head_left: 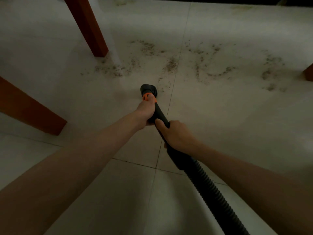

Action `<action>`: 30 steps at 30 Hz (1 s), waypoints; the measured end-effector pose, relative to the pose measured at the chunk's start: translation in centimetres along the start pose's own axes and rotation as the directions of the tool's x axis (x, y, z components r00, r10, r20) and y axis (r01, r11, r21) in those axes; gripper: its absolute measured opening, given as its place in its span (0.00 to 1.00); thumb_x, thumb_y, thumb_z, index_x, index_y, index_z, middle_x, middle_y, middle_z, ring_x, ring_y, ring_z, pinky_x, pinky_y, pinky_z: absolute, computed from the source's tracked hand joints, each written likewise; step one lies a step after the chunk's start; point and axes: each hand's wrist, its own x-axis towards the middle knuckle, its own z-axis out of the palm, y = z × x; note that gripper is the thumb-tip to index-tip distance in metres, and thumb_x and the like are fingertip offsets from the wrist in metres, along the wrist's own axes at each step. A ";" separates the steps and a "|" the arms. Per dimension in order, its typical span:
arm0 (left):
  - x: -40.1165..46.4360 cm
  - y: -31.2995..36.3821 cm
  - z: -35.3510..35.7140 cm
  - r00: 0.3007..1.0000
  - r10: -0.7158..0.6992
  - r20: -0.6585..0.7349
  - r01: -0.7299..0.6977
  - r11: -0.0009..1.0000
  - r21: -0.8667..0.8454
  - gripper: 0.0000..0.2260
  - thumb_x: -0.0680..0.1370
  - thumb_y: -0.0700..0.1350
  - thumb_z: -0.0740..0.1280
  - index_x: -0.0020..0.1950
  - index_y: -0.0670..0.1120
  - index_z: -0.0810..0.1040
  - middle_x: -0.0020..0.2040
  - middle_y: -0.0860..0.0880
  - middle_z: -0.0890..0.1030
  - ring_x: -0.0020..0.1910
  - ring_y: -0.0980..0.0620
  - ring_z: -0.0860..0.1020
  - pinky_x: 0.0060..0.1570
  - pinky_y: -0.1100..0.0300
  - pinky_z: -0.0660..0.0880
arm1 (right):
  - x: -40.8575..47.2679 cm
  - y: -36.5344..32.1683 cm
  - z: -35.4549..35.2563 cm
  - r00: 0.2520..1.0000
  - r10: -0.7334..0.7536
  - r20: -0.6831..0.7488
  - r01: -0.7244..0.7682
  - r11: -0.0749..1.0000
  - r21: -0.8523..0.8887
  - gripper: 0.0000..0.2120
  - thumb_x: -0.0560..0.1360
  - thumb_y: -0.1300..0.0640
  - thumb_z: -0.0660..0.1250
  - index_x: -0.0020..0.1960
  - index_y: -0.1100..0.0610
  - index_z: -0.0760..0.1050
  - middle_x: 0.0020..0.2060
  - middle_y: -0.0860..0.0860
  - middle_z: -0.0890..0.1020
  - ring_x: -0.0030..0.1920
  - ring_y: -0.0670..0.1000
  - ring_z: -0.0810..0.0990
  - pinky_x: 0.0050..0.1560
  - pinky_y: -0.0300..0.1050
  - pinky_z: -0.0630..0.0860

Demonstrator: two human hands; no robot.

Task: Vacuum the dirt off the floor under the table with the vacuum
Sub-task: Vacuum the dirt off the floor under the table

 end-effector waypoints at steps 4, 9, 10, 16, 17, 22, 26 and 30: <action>-0.2 0.4 1.3 1.000 0.011 0.010 -0.011 1.000 0.000 0.19 0.82 0.57 0.47 0.55 0.42 0.66 0.42 0.45 0.72 0.47 0.46 0.74 0.46 0.54 0.74 | 0.1 1.0 -0.8 0.999 0.015 -0.040 -0.016 1.000 -0.013 0.26 0.79 0.38 0.52 0.40 0.59 0.72 0.34 0.55 0.81 0.28 0.51 0.77 0.39 0.45 0.78; 0.4 0.6 2.9 0.999 0.038 0.039 -0.038 0.999 0.005 0.19 0.82 0.57 0.48 0.56 0.42 0.66 0.46 0.44 0.73 0.50 0.45 0.74 0.49 0.53 0.75 | 0.3 2.0 -1.4 0.996 0.047 -0.077 -0.050 0.998 -0.037 0.24 0.80 0.39 0.52 0.39 0.58 0.70 0.32 0.53 0.80 0.28 0.50 0.76 0.38 0.44 0.78; 0.5 0.7 3.0 0.999 0.041 0.035 -0.041 0.999 0.003 0.19 0.82 0.57 0.48 0.56 0.42 0.65 0.46 0.44 0.73 0.51 0.45 0.74 0.49 0.52 0.75 | 0.4 1.9 -1.4 0.995 0.048 -0.083 -0.052 0.998 -0.041 0.24 0.79 0.39 0.52 0.39 0.57 0.70 0.32 0.53 0.80 0.28 0.50 0.77 0.38 0.44 0.78; 2.5 0.5 0.8 0.998 0.034 -0.047 -0.033 0.999 0.029 0.26 0.82 0.58 0.47 0.67 0.39 0.66 0.58 0.40 0.74 0.57 0.42 0.75 0.53 0.52 0.76 | 1.6 0.2 -0.2 0.999 -0.002 -0.039 0.000 0.998 -0.058 0.24 0.80 0.39 0.52 0.37 0.57 0.69 0.36 0.56 0.81 0.33 0.54 0.80 0.39 0.46 0.79; 2.8 0.5 0.2 0.998 0.025 -0.064 -0.024 0.999 0.025 0.26 0.82 0.59 0.47 0.67 0.39 0.66 0.58 0.40 0.75 0.57 0.43 0.75 0.52 0.52 0.76 | 1.9 -0.3 0.1 0.999 -0.016 -0.027 0.014 0.998 -0.065 0.24 0.80 0.39 0.52 0.37 0.57 0.69 0.35 0.56 0.81 0.33 0.54 0.80 0.39 0.46 0.79; 3.5 1.0 -2.1 0.994 0.006 -0.105 -0.005 1.000 0.010 0.25 0.82 0.58 0.47 0.63 0.39 0.68 0.44 0.43 0.74 0.49 0.45 0.74 0.49 0.54 0.74 | 3.2 -2.4 1.0 0.998 -0.063 0.018 0.065 0.994 -0.085 0.24 0.80 0.39 0.51 0.37 0.57 0.66 0.34 0.55 0.79 0.34 0.54 0.79 0.38 0.46 0.78; 3.1 1.1 -1.9 0.992 -0.012 -0.128 0.013 1.000 0.007 0.25 0.82 0.58 0.47 0.64 0.39 0.68 0.42 0.44 0.73 0.48 0.45 0.74 0.46 0.55 0.74 | 3.3 -2.3 0.8 0.997 -0.061 0.036 0.065 0.993 -0.098 0.24 0.80 0.39 0.51 0.36 0.57 0.65 0.36 0.55 0.79 0.35 0.55 0.80 0.39 0.47 0.78; 2.7 1.8 -0.2 0.989 -0.016 -0.146 0.016 1.000 0.002 0.23 0.82 0.57 0.47 0.60 0.40 0.67 0.42 0.44 0.72 0.42 0.47 0.74 0.44 0.55 0.73 | 3.4 -1.2 -0.6 0.998 -0.051 0.022 0.054 0.991 -0.126 0.24 0.80 0.38 0.51 0.36 0.57 0.65 0.36 0.55 0.79 0.33 0.54 0.78 0.32 0.43 0.73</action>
